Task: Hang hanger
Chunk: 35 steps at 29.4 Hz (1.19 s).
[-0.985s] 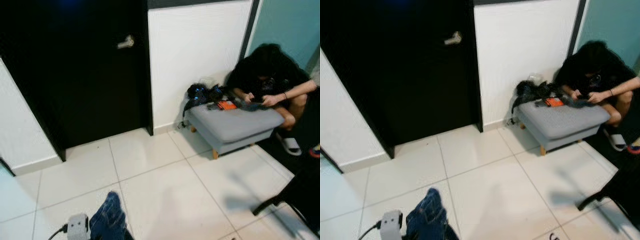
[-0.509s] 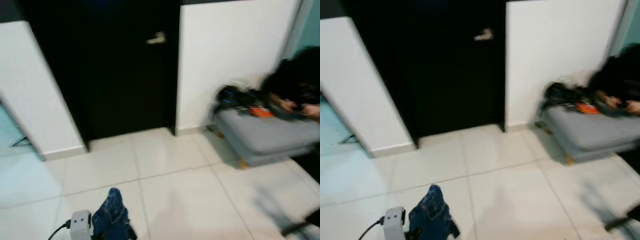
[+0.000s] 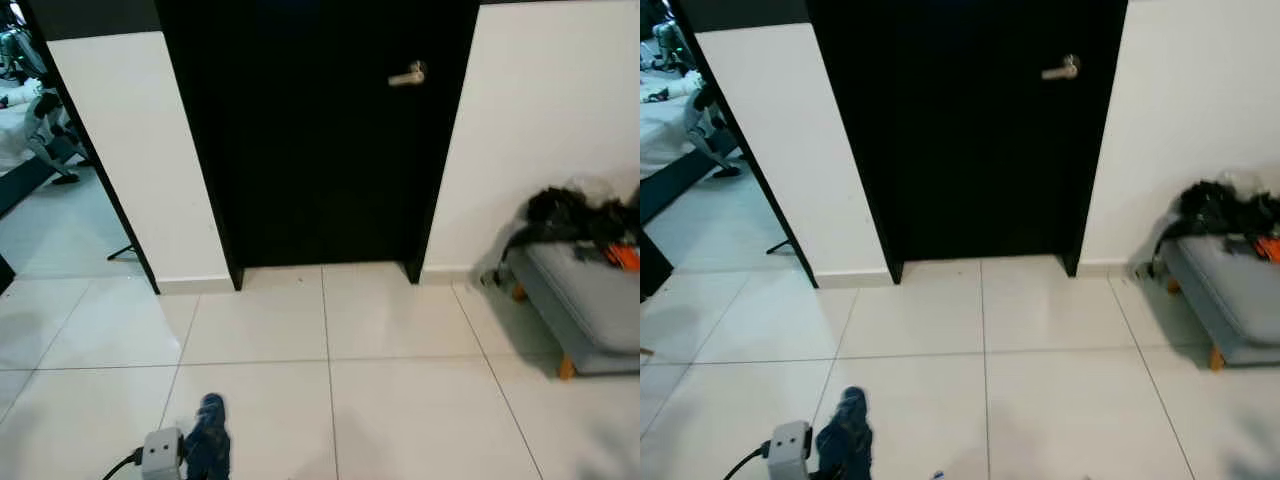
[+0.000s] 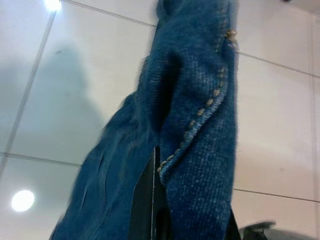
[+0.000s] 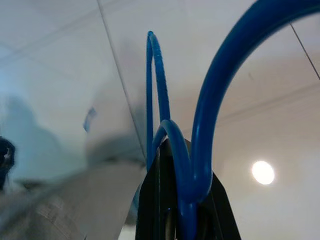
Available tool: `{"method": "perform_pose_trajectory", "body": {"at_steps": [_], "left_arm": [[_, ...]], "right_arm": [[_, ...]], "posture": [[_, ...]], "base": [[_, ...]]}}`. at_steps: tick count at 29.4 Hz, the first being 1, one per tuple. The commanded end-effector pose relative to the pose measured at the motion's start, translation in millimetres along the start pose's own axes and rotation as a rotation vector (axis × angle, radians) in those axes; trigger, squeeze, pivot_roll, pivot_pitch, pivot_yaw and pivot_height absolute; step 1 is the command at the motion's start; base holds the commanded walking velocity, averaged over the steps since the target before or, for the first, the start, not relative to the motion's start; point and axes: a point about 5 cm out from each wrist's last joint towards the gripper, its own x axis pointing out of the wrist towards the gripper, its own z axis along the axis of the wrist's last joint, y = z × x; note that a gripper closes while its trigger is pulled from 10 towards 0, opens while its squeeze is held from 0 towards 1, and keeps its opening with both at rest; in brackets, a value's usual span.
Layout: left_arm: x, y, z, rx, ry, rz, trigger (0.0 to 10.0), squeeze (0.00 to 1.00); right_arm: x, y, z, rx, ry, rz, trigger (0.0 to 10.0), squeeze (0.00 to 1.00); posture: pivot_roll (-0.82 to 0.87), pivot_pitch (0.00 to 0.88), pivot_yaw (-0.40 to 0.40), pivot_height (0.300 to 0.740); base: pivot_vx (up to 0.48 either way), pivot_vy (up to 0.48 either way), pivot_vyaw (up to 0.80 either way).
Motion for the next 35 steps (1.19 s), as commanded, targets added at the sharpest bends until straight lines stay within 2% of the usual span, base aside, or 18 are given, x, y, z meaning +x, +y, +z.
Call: {"method": "perform_pose_trajectory", "body": {"at_steps": [1,4,11,15,17,18,19,21,24,29,35], "left_arm": [[-0.7,-1.2,-2.2,-0.001,0.005,-0.005,10.0,0.00],[-0.5,-1.4,-1.9,-0.001,0.005,-0.007,10.0,0.00],[-0.5,-1.2,-2.1,0.001,0.008,-0.008,10.0,0.00],[-0.5,-1.2,-2.1,0.001,0.008,-0.009,10.0,0.00],[-0.4,-1.2,-1.9,0.003,0.008,-0.010,10.0,0.00],[-0.4,-1.2,-1.9,0.003,0.008,-0.010,10.0,0.00],[-0.4,-1.2,-1.9,0.003,0.008,-0.011,10.0,0.00],[-0.4,-1.2,-1.9,0.003,0.008,-0.011,10.0,0.00],[-0.2,-1.3,-1.4,0.005,0.006,-0.013,10.0,0.00],[0.1,-1.2,-0.6,0.004,0.003,-0.011,10.0,0.00],[0.6,-0.7,0.7,0.007,0.002,-0.010,10.0,0.00]], "right_arm": [[-3.3,-1.6,-5.9,0.019,0.027,-0.001,10.0,0.00],[-0.4,-2.8,-0.5,0.016,0.018,-0.002,10.0,0.00],[4.6,34.5,-17.5,0.010,0.014,0.038,10.0,0.00],[3.1,38.5,-21.7,0.011,0.018,0.043,10.0,0.00],[-0.4,21.6,-17.2,0.014,0.024,0.027,10.0,0.00],[-0.4,21.6,-17.2,0.014,0.024,0.027,10.0,0.00],[-1.6,14.0,-14.1,0.015,0.026,0.020,10.0,0.00],[-1.6,14.0,-14.1,0.015,0.026,0.020,10.0,0.00],[-3.4,-6.0,-2.4,0.019,0.025,-0.001,10.0,0.00],[-4.4,-8.6,-2.0,0.019,0.027,-0.006,10.0,0.00],[-0.1,0.1,-3.1,0.016,0.031,0.008,10.0,0.00]], "posture": [[-0.07,0.000,0.031,0.740],[-0.07,0.000,0.031,0.740],[-0.07,0.000,0.030,0.740],[-0.07,0.000,0.030,0.740],[-0.07,0.000,0.028,0.740],[-0.07,0.000,0.028,0.740],[-0.07,0.000,0.029,0.740],[-0.07,0.000,0.029,0.740],[-0.07,0.000,0.030,0.740],[-0.07,0.000,0.032,0.740],[-0.07,0.000,0.038,0.740]], "base": [[0.000,0.000,0.74],[0.000,0.000,0.74],[0.000,0.000,0.74],[0.000,0.000,0.74],[0.000,0.000,0.74],[0.000,0.000,0.74],[0.000,0.000,0.74],[0.000,0.000,0.74],[0.000,0.000,0.74],[0.000,0.000,0.74],[0.000,0.000,0.74]]}}
